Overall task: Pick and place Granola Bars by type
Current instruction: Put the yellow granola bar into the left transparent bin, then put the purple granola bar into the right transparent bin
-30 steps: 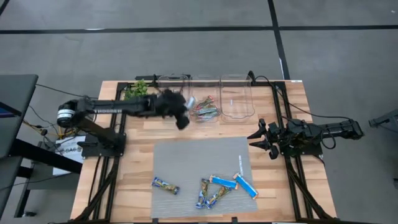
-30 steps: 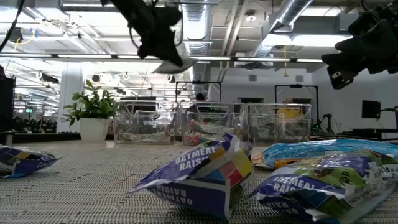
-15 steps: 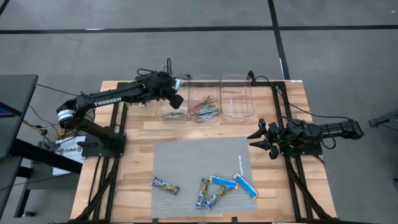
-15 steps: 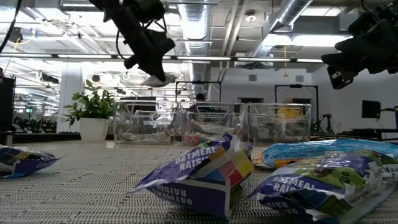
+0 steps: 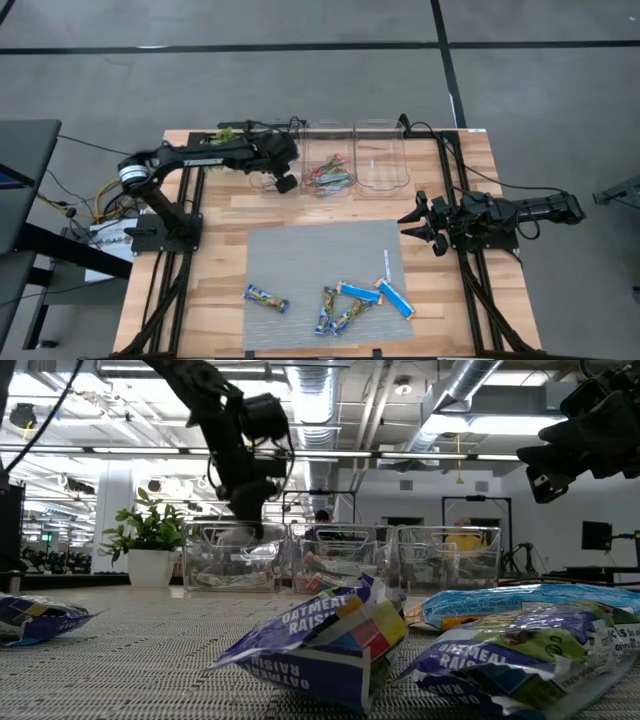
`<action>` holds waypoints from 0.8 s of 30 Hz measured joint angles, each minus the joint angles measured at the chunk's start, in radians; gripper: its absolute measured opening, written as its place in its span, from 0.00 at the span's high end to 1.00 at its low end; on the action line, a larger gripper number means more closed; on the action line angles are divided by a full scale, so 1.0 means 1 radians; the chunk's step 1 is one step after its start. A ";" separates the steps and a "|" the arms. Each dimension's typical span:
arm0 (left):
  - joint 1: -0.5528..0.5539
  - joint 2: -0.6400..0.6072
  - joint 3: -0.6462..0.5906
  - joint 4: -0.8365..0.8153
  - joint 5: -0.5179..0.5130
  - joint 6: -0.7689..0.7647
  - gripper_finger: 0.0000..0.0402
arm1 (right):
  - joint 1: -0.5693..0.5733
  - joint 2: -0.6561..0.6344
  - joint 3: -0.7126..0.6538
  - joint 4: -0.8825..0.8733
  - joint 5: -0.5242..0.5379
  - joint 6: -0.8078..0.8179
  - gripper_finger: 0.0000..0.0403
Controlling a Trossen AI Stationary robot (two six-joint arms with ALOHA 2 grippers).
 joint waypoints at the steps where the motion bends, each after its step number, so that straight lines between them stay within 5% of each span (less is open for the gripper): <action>1: -0.002 0.009 0.000 -0.003 -0.002 0.021 0.96 | 0.000 0.000 0.000 0.000 0.000 0.000 0.64; 14: -0.011 0.024 0.000 -0.024 -0.044 0.047 0.69 | 0.000 0.000 0.000 0.000 0.000 0.000 0.64; 24: -0.024 -0.109 0.000 0.028 0.062 -0.016 0.66 | 0.000 0.000 0.000 0.000 0.000 0.000 0.65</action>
